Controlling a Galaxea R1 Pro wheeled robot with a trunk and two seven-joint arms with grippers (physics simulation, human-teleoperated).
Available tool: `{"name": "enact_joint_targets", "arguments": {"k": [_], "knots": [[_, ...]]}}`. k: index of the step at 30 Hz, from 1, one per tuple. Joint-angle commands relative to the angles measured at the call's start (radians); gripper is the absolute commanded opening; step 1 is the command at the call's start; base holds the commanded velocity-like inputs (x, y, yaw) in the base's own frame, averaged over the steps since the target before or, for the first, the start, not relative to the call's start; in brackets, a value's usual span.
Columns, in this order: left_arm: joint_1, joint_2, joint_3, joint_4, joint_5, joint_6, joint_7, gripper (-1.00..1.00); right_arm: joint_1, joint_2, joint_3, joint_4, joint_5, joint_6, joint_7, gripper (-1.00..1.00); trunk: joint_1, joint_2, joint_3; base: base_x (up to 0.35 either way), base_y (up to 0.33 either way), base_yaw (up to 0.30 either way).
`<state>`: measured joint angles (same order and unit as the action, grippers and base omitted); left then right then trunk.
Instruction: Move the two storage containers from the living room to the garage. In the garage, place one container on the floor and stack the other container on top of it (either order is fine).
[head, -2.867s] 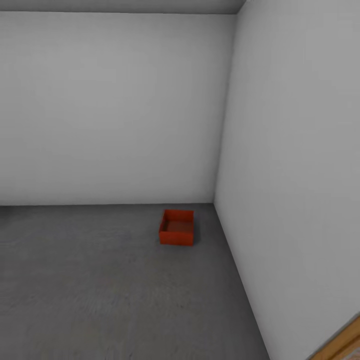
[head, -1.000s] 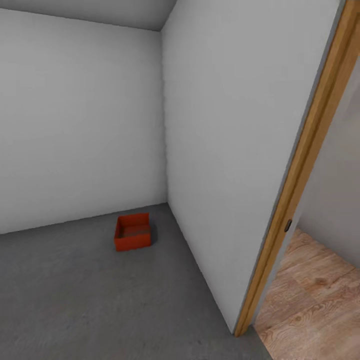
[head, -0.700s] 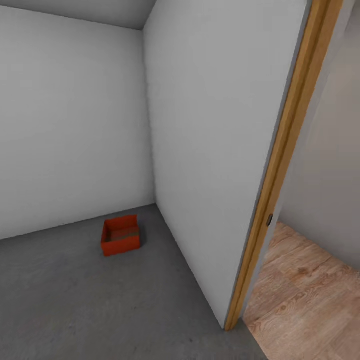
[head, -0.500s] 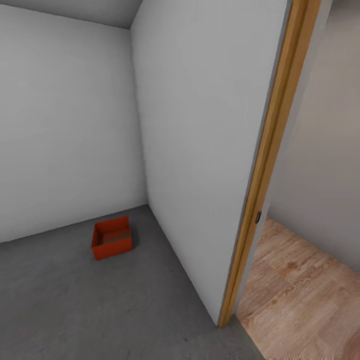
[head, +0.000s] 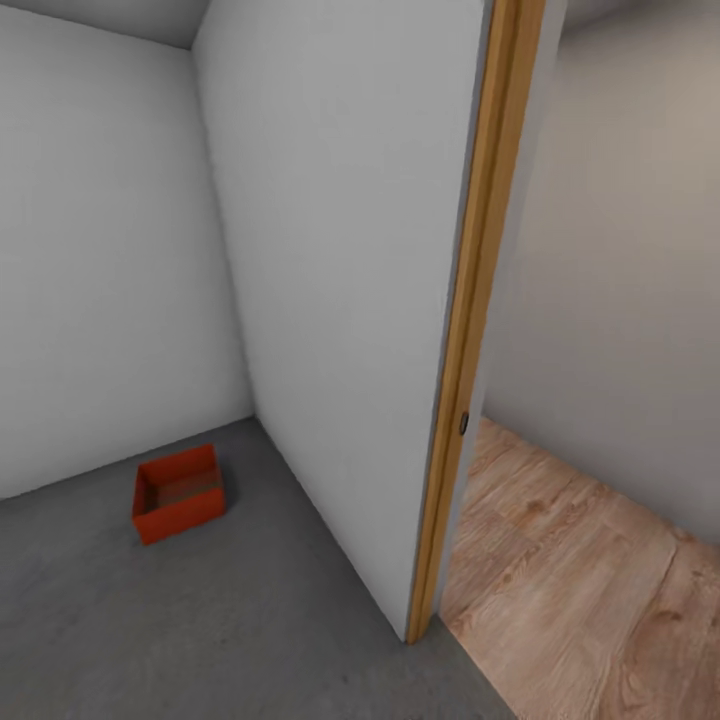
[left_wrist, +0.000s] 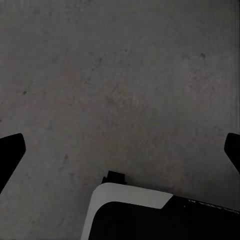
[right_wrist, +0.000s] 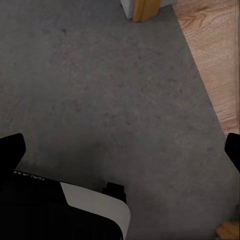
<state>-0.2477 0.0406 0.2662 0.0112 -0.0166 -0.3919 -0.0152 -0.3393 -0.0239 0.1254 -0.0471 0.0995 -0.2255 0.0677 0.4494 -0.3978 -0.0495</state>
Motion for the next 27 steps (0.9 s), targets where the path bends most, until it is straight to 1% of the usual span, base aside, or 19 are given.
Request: {"name": "enact_joint_targets", "arguments": {"k": [1, 8, 10, 12, 13, 14, 15, 16, 17, 19, 23, 27], "knots": [[-0.001, 0.000, 0.005, 0.001, -0.002, -0.004, -0.002, 1.00, -0.001, 0.000, 0.000, 0.001, 0.008, -0.003, 0.000, 1.00, 0.001, -0.002, -0.002, 0.000, 0.000, -0.298], [-0.001, -0.001, 0.004, 0.001, -0.002, -0.004, -0.002, 1.00, -0.001, -0.007, -0.006, 0.001, 0.001, -0.005, -0.005, 1.00, 0.001, -0.002, -0.002, 0.000, 0.000, -0.298], [-0.001, -0.001, 0.004, 0.001, -0.002, -0.004, -0.002, 1.00, -0.001, -0.009, -0.008, 0.001, -0.028, -0.006, -0.011, 1.00, 0.001, -0.002, -0.002, 0.000, 0.000, -0.295], [-0.001, -0.001, 0.004, 0.001, -0.002, -0.004, -0.002, 1.00, -0.001, -0.013, -0.010, 0.001, -0.075, -0.005, -0.015, 1.00, 0.001, -0.002, -0.002, 0.000, 0.000, -0.293], [-0.001, -0.001, 0.004, 0.001, -0.002, -0.004, -0.002, 1.00, -0.001, -0.015, -0.011, 0.001, -0.087, -0.005, -0.015, 1.00, 0.001, -0.002, -0.002, 0.000, 0.000, -0.292], [-0.001, -0.001, 0.004, 0.001, -0.002, -0.004, -0.002, 1.00, -0.001, -0.020, -0.012, 0.001, -0.111, -0.005, -0.016, 1.00, 0.001, -0.002, -0.002, 0.000, 0.000, -0.291], [-0.001, -0.001, 0.004, 0.001, -0.002, -0.004, -0.002, 1.00, -0.001, -0.024, -0.012, 0.001, -0.121, -0.005, -0.016, 1.00, 0.001, -0.002, -0.002, 0.000, 0.000, -0.290], [-0.001, -0.001, 0.004, 0.001, -0.002, -0.004, -0.002, 1.00, -0.001, -0.035, -0.013, 0.001, -0.145, -0.005, -0.017, 1.00, 0.001, -0.002, -0.002, 0.000, 0.000, -0.290], [-0.001, -0.001, 0.004, 0.001, -0.002, -0.004, -0.002, 1.00, -0.001, -0.040, -0.014, 0.001, -0.151, -0.005, -0.017, 1.00, 0.001, -0.002, -0.002, 0.000, 0.000, -0.289], [-0.001, 0.000, 0.004, 0.001, -0.003, -0.004, -0.001, 1.00, -0.001, -0.056, -0.014, 0.000, -0.167, -0.005, -0.017, 1.00, 0.001, -0.002, -0.002, 0.000, 0.000, -0.289], [-0.001, 0.000, 0.004, 0.001, -0.003, -0.005, -0.001, 1.00, -0.001, -0.062, -0.014, 0.000, -0.170, -0.007, -0.017, 1.00, 0.001, -0.002, -0.002, 0.000, 0.000, -0.288], [-0.001, -0.002, 0.004, 0.001, -0.002, -0.005, 0.000, 1.00, -0.001, -0.062, -0.013, 0.000, -0.169, -0.007, -0.017, 1.00, 0.001, -0.002, -0.004, 0.000, 0.000, -0.286]]}}
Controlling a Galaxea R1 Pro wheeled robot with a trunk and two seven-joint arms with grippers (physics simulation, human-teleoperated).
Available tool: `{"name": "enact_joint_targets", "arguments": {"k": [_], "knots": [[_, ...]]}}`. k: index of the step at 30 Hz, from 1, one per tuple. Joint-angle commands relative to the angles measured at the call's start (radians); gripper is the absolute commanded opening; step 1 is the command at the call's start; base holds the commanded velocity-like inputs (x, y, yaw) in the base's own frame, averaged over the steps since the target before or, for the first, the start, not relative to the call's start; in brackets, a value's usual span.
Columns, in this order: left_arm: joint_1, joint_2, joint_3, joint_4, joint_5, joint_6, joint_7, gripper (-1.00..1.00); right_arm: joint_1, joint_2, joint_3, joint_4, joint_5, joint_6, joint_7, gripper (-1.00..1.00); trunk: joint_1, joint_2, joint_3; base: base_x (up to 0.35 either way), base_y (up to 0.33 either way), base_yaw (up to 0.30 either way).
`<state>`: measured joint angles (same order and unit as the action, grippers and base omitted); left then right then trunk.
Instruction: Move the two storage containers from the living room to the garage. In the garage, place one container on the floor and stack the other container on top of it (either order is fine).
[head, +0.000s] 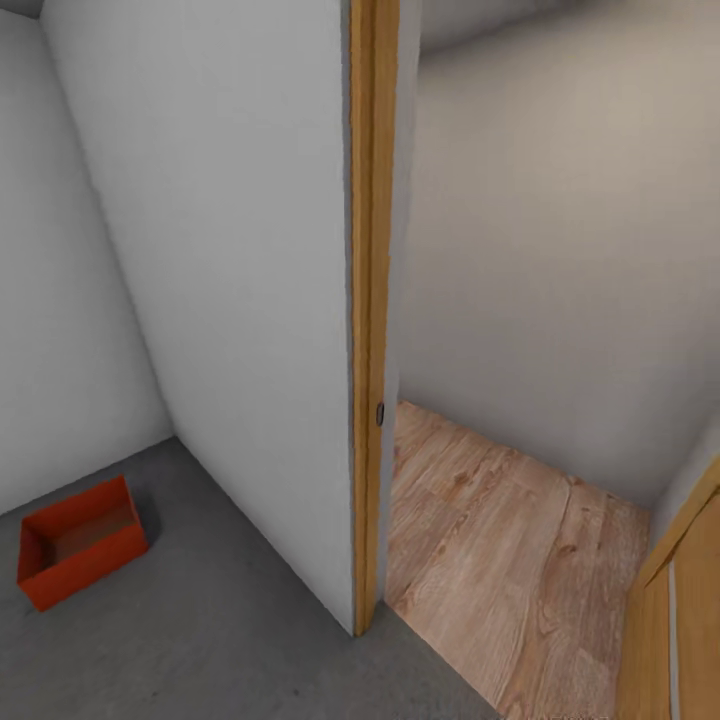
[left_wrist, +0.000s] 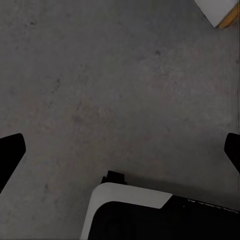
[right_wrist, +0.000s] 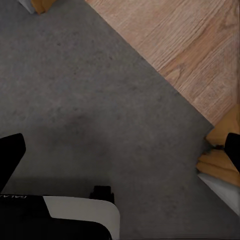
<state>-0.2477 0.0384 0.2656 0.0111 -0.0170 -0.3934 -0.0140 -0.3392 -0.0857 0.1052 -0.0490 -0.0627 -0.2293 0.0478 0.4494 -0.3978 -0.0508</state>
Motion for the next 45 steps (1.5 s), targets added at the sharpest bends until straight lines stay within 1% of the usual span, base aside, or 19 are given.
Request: {"name": "enact_joint_targets", "arguments": {"k": [1, 5, 8, 10, 13, 15, 16, 17, 19, 21, 22, 25, 30, 45], "knots": [[-0.001, 0.000, 0.005, 0.001, -0.002, -0.004, -0.001, 1.00, -0.001, 0.000, 0.007, 0.001, -0.007, -0.004, 0.003, 1.00, 0.001, -0.002, -0.002, 0.000, 0.000, -0.283], [-0.001, 0.000, 0.004, 0.001, -0.003, -0.003, 0.003, 1.00, -0.001, 0.000, 0.008, 0.001, -0.008, -0.004, 0.002, 1.00, 0.001, -0.002, -0.003, 0.000, 0.000, -0.281], [-0.001, 0.003, 0.004, 0.001, -0.002, -0.001, -0.008, 1.00, -0.001, 0.001, 0.008, 0.001, -0.008, -0.004, 0.001, 1.00, 0.001, -0.002, -0.004, 0.000, 0.000, -0.276], [-0.001, 0.002, 0.004, 0.001, -0.003, -0.001, -0.047, 1.00, -0.001, 0.001, 0.007, 0.001, -0.008, -0.004, -0.011, 1.00, 0.001, -0.002, -0.004, 0.000, 0.000, -0.273], [-0.001, 0.009, 0.005, 0.001, -0.003, 0.001, -0.129, 1.00, -0.001, 0.002, 0.007, 0.001, -0.007, -0.004, -0.058, 1.00, 0.001, -0.002, -0.006, 0.000, 0.000, -0.272], [-0.001, 0.013, 0.006, 0.001, -0.003, 0.002, -0.150, 1.00, -0.001, 0.002, 0.008, 0.001, -0.004, -0.004, -0.078, 1.00, 0.001, -0.002, -0.007, 0.000, 0.000, -0.272], [-0.001, 0.014, 0.007, 0.001, -0.003, 0.002, -0.151, 1.00, -0.001, 0.003, 0.008, 0.001, -0.003, -0.004, -0.083, 1.00, 0.001, -0.002, -0.007, 0.000, 0.000, -0.272], [-0.001, 0.015, 0.007, 0.001, -0.003, 0.002, -0.149, 1.00, -0.001, 0.004, 0.008, 0.001, -0.002, -0.004, -0.085, 1.00, 0.001, -0.002, -0.007, 0.000, 0.000, -0.271], [-0.001, 0.016, 0.008, 0.000, -0.002, 0.002, -0.123, 1.00, -0.001, 0.005, 0.010, 0.001, 0.000, -0.004, -0.089, 1.00, 0.001, -0.002, -0.008, 0.000, 0.000, -0.257], [-0.001, 0.017, 0.009, 0.000, -0.001, 0.001, -0.063, 1.00, -0.001, 0.006, 0.011, 0.001, 0.001, -0.004, -0.085, 1.00, 0.001, -0.002, -0.008, 0.000, 0.000, -0.115], [-0.001, 0.011, 0.007, 0.000, -0.001, 0.000, -0.029, 1.00, -0.001, 0.007, 0.012, 0.001, 0.001, -0.004, -0.084, 1.00, 0.001, -0.002, -0.008, 0.000, 0.000, -0.030], [-0.001, 0.002, 0.005, 0.000, -0.006, 0.000, -0.016, 1.00, -0.001, 0.008, 0.013, 0.001, 0.001, -0.004, -0.083, 1.00, 0.001, -0.002, -0.008, 0.000, 0.000, -0.015], [-0.001, 0.000, 0.004, 0.000, -0.006, 0.006, -0.016, 1.00, -0.001, 0.010, 0.013, 0.001, 0.000, -0.004, -0.082, 1.00, 0.001, -0.002, -0.008, 0.000, 0.000, -0.053], [-0.001, 0.002, 0.004, 0.000, -0.004, 0.007, -0.015, 1.00, -0.001, 0.011, 0.013, 0.002, 0.000, -0.004, -0.082, 1.00, 0.001, -0.002, -0.008, 0.000, 0.000, -0.261]]}}
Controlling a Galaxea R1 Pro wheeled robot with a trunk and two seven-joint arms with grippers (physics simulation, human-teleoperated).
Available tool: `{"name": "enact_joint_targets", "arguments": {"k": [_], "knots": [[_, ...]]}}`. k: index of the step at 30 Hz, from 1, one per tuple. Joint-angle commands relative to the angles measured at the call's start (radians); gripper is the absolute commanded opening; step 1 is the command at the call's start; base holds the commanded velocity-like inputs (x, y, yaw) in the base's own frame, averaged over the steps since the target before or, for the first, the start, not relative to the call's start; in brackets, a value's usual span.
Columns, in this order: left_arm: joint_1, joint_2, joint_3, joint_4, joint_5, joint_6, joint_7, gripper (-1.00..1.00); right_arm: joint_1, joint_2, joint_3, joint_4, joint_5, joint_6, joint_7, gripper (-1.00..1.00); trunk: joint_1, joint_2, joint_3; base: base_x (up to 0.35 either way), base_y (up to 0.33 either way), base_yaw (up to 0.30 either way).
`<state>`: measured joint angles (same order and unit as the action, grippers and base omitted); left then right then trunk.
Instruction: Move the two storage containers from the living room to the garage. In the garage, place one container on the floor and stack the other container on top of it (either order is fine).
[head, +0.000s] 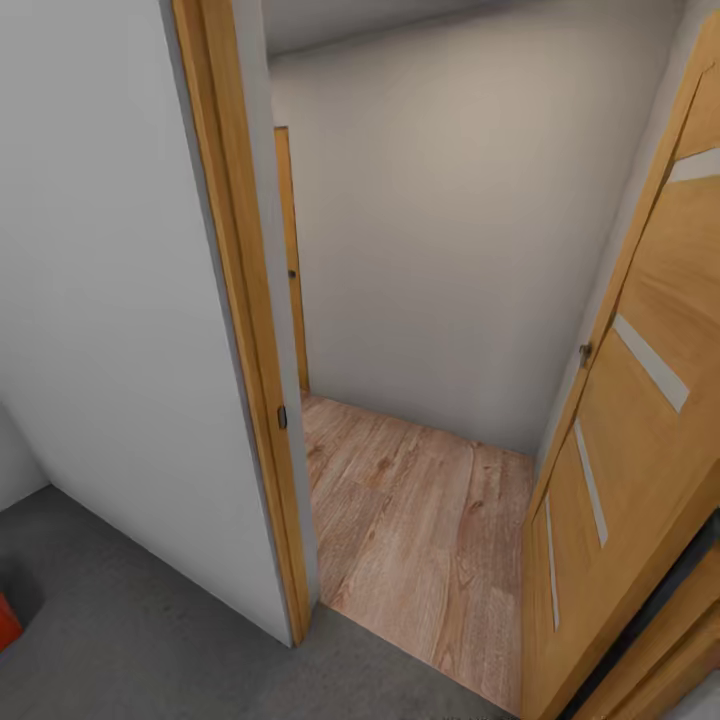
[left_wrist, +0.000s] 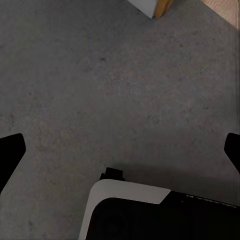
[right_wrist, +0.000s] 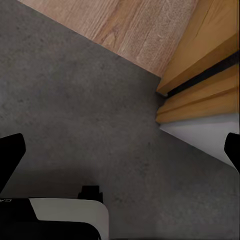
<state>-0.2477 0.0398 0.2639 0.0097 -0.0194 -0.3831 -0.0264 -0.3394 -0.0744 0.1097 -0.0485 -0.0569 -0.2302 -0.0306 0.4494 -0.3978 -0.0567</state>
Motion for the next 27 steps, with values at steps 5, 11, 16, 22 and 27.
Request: {"name": "enact_joint_targets", "arguments": {"k": [5, 11, 16, 22, 27], "knots": [[-0.001, 0.003, 0.006, 0.001, -0.001, -0.004, -0.004, 1.00, -0.001, 0.001, 0.008, 0.001, -0.006, -0.003, -0.003, 1.00, 0.001, -0.002, -0.002, 0.000, 0.000, -0.277], [-0.001, 0.006, 0.007, 0.001, -0.001, -0.004, -0.004, 1.00, -0.001, 0.001, 0.008, 0.001, -0.006, -0.003, -0.003, 1.00, 0.001, -0.002, -0.002, 0.000, 0.000, -0.277], [-0.001, 0.007, 0.007, 0.001, -0.001, -0.004, -0.004, 1.00, -0.001, 0.001, 0.008, 0.001, -0.006, -0.003, -0.003, 1.00, 0.001, -0.002, -0.002, 0.000, 0.006, -0.211], [-0.001, 0.012, 0.008, 0.001, -0.001, -0.002, 0.000, 1.00, -0.001, 0.001, 0.008, 0.001, -0.006, -0.003, -0.003, 1.00, 0.001, -0.002, -0.002, 0.017, 0.188, -0.032], [-0.001, 0.015, 0.008, 0.001, -0.001, -0.002, 0.002, 1.00, -0.001, 0.001, 0.008, 0.001, -0.006, -0.003, -0.003, 1.00, 0.001, -0.002, -0.002, 0.119, 0.242, -0.003]]}}
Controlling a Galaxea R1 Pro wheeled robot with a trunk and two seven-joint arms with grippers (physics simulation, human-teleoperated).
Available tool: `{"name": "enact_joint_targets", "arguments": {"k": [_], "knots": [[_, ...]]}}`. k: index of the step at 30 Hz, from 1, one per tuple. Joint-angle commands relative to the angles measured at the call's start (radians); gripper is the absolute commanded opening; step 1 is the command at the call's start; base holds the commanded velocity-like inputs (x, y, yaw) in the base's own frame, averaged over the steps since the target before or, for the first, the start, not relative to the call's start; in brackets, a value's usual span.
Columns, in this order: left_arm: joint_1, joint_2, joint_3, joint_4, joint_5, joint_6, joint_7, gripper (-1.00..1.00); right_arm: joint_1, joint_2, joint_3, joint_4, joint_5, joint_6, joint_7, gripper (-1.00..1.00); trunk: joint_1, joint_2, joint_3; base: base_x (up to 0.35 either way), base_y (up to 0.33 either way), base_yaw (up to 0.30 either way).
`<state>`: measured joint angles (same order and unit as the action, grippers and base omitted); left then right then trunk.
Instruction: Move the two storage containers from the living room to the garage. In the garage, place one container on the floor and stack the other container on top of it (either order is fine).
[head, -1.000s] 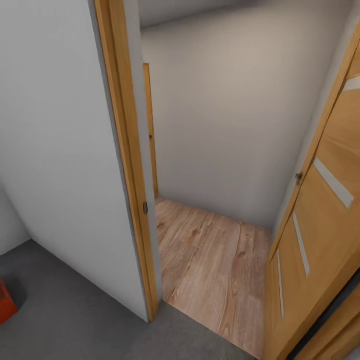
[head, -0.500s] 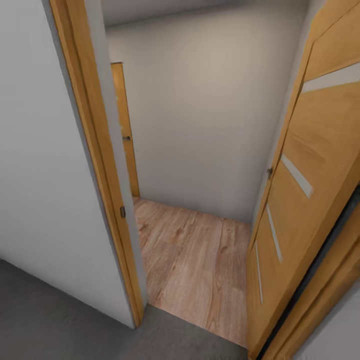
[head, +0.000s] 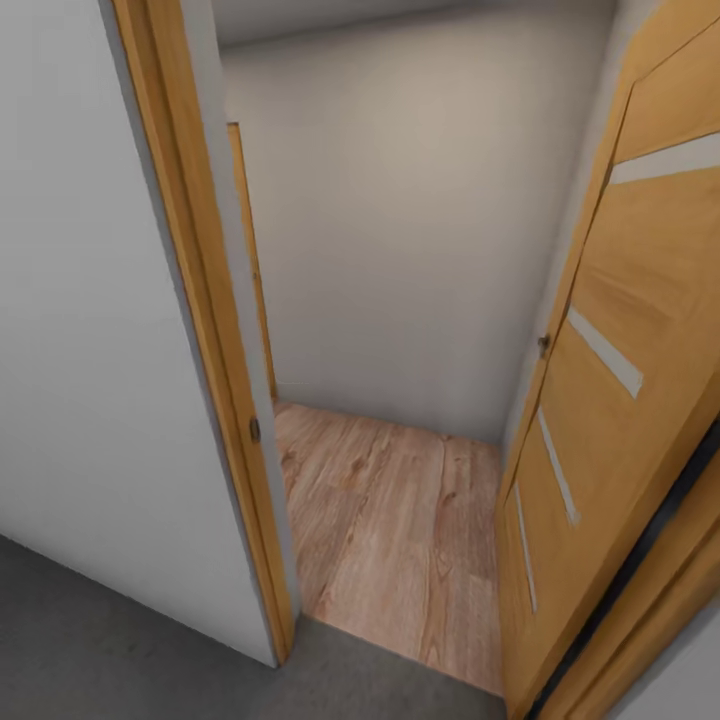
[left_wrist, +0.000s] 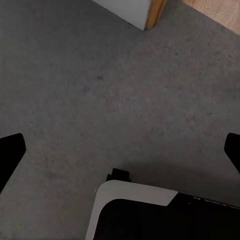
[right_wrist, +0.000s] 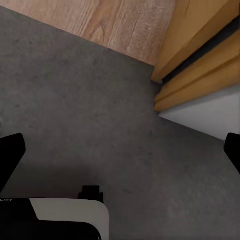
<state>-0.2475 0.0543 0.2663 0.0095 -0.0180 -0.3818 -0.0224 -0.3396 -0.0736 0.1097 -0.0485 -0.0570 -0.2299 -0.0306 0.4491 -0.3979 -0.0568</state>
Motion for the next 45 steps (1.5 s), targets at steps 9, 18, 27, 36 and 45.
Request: {"name": "enact_joint_targets", "arguments": {"k": [9, 18, 27, 36, 45], "knots": [[-0.001, 0.000, 0.007, 0.002, -0.002, -0.003, -0.002, 1.00, -0.001, 0.001, 0.008, 0.002, -0.006, -0.003, -0.003, 1.00, 0.001, -0.002, -0.002, 0.177, 0.148, -0.001], [-0.001, -0.004, 0.007, 0.001, -0.002, -0.003, -0.001, 1.00, -0.001, 0.006, 0.008, 0.002, -0.006, -0.003, -0.003, 1.00, 0.001, -0.002, -0.002, 0.022, 0.009, -0.197], [-0.001, -0.007, 0.007, 0.001, -0.002, -0.003, -0.001, 1.00, -0.001, 0.006, 0.008, 0.002, -0.006, -0.003, -0.003, 1.00, 0.001, -0.002, -0.002, 0.000, 0.000, -0.271], [-0.001, -0.004, 0.007, 0.001, -0.002, -0.003, -0.001, 1.00, -0.001, 0.006, 0.008, 0.002, -0.006, -0.003, -0.003, 1.00, 0.001, -0.002, -0.002, 0.011, 0.031, -0.272], [-0.001, -0.001, 0.007, 0.001, -0.002, -0.003, -0.001, 1.00, -0.001, 0.006, 0.008, 0.002, -0.006, -0.003, -0.003, 1.00, 0.001, -0.002, -0.002, 0.130, 0.221, -0.272]]}}
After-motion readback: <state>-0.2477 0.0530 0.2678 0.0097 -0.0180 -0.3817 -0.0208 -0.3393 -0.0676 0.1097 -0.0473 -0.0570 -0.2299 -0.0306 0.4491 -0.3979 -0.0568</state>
